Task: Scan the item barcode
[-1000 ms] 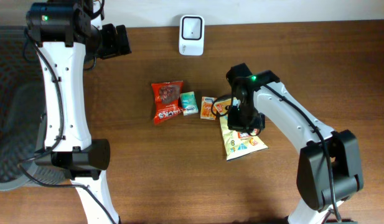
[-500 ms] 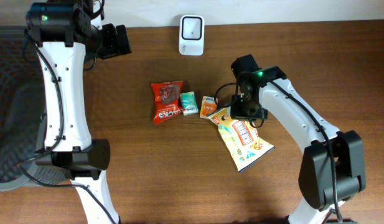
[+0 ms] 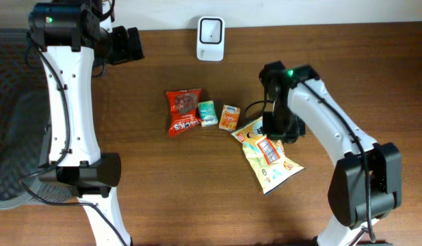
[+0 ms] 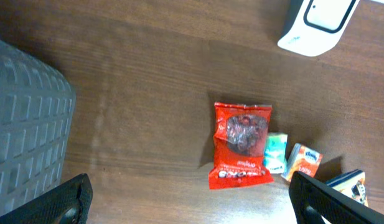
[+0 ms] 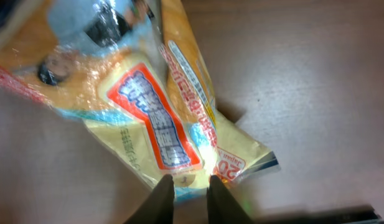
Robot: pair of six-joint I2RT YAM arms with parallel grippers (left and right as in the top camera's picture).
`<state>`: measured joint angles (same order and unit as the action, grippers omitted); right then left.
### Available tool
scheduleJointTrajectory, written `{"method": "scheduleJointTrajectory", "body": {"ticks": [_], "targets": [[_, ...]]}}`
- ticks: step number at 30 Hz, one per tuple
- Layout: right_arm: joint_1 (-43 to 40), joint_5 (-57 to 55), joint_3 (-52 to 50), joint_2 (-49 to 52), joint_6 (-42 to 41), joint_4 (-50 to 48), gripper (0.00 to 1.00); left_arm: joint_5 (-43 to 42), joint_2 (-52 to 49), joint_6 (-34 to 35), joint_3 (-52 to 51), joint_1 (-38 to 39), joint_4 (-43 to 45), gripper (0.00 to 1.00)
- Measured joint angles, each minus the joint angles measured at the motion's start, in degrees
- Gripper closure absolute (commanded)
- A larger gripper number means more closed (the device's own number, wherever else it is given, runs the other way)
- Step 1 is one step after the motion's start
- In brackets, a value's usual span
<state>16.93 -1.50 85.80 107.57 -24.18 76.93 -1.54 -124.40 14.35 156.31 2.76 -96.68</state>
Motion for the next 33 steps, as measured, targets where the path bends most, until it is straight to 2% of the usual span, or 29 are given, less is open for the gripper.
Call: {"method": "scheduleJointTrajectory", "body": {"ticks": [2, 5, 8, 11, 14, 17, 19, 20, 21, 23, 25, 26, 27, 28, 29, 30, 31, 32, 33], "targets": [[0.1, 0.9, -14.8, 0.3, 0.2, -11.3, 0.94, 0.0, 0.0, 0.0, 0.0, 0.0, -0.1, 0.01], [-0.1, 1.3, -20.4, -1.4, -0.6, -17.4, 0.96, 0.0, 0.0, 0.0, 0.0, 0.0, 0.0, 0.01], [-4.4, -2.4, -18.7, -1.2, -2.8, -19.8, 0.94, 0.0, 0.0, 0.0, 0.0, 0.0, 0.0, 0.01], [-11.1, -4.8, -5.1, 0.5, -0.6, -17.6, 0.94, 0.0, 0.0, 0.0, 0.0, 0.0, -0.1, 0.01], [-11.8, 5.0, 5.8, 0.6, 2.6, -13.1, 0.95, 0.0, 0.0, 0.0, 0.0, 0.0, 0.0, 0.01], [-7.7, 11.0, 4.2, 0.7, 3.0, -14.2, 0.95, 0.0, 0.0, 0.0, 0.0, 0.0, 0.0, 0.01], [-5.2, 11.4, -1.6, 1.4, 0.7, -22.9, 0.95, 0.0, 0.0, 0.0, 0.0, 0.0, 0.1, 0.01], [-4.2, 11.6, -5.4, 2.0, -1.2, -27.3, 0.88, 0.0, 0.0, 0.0, 0.0, 0.0, 0.0, 0.01], [-3.0, 11.7, -10.8, 3.2, -4.8, -33.1, 0.87, 0.0, 0.0, 0.0, 0.0, 0.0, 0.0, 0.01], [-1.7, 12.6, -15.8, 3.5, -5.2, -41.0, 0.92, 0.0, 0.0, 0.0, 0.0, 0.0, 0.0, 0.01], [-2.1, 13.7, -13.4, 3.3, -2.8, -32.0, 0.88, 0.0, 0.0, 0.0, 0.0, 0.0, -0.1, 0.01], [-2.8, 13.8, -8.7, 3.2, -1.0, -22.4, 0.76, 0.0, 0.0, 0.0, 0.0, 0.0, 0.0, 0.01], [-3.5, 14.1, -5.0, 3.3, 0.2, -17.4, 0.7, 0.0, 0.0, 0.0, 0.0, 0.0, -0.2, 0.01], [-4.4, 14.1, -0.7, 3.1, 2.3, -10.9, 0.5, 0.0, 0.0, 0.0, 0.0, 0.0, 0.1, 0.01], [-6.1, 12.4, 5.1, 2.2, 5.0, -3.5, 0.5, 0.0, 0.0, 0.0, 0.0, 0.0, 0.0, 0.01], [-6.8, 10.5, 6.0, 2.0, 6.4, -1.8, 0.59, 0.0, 0.0, 0.0, 0.0, 0.0, 0.0, 0.01], [-7.1, 7.5, 6.0, 1.9, 6.9, -0.8, 0.75, 0.0, 0.0, 0.0, 0.0, 0.0, 0.0, 0.01], [-7.5, 3.1, 4.7, 1.9, 6.8, -2.1, 0.8, 0.0, 0.0, 0.0, 0.0, 0.0, 0.0, 0.01], [-7.8, 1.2, 2.6, 1.9, 6.3, -5.9, 0.81, 0.0, 0.0, 0.0, 0.0, 0.0, 0.0, 0.01]]}}
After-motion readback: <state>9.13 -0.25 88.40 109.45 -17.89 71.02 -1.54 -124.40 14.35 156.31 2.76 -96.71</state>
